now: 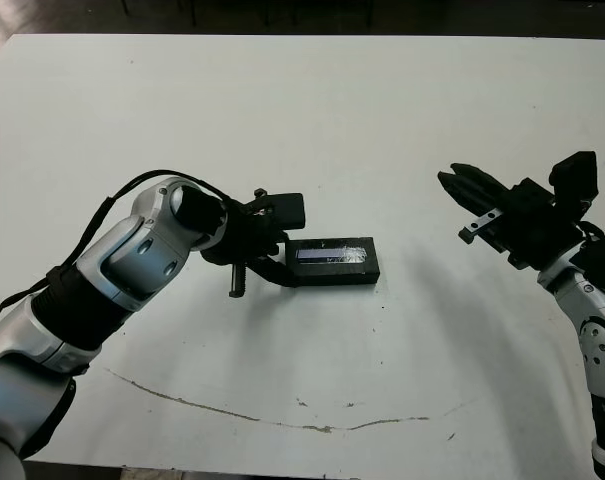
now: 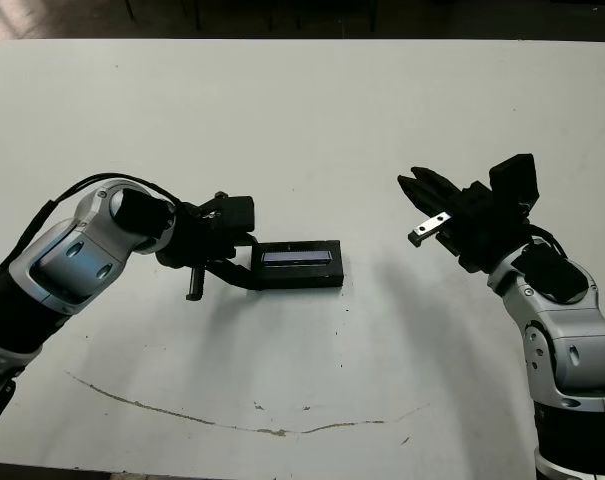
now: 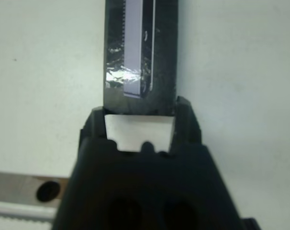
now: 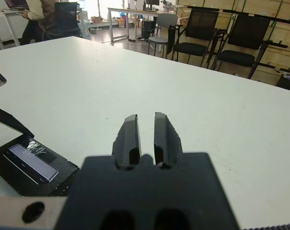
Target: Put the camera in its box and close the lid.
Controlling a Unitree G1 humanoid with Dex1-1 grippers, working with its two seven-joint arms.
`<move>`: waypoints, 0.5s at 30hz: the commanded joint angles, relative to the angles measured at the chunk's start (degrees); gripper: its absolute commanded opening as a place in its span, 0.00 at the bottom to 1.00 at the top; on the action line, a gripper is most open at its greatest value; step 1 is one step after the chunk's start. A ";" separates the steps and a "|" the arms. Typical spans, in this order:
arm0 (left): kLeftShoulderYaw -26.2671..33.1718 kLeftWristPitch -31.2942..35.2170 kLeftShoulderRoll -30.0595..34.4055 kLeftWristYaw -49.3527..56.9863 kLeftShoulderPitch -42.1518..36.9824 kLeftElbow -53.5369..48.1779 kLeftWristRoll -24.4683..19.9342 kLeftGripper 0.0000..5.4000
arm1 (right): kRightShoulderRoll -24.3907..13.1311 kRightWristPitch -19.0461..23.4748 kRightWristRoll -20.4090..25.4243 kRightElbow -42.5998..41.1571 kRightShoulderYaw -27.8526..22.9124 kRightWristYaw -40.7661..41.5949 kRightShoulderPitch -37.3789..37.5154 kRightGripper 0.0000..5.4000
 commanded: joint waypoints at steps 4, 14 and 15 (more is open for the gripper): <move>-2.55 -9.22 1.75 -6.72 1.94 3.35 -1.17 0.39 | -0.22 0.78 0.33 0.45 0.19 0.35 1.31 0.00; 3.04 -11.45 8.05 -10.71 6.97 7.58 -3.73 0.83 | -0.52 1.04 0.04 -0.18 0.22 0.03 1.28 0.00; 4.09 -12.30 9.11 -10.99 7.94 7.49 -4.26 0.87 | -0.57 0.96 0.04 -0.08 0.18 0.14 1.26 0.00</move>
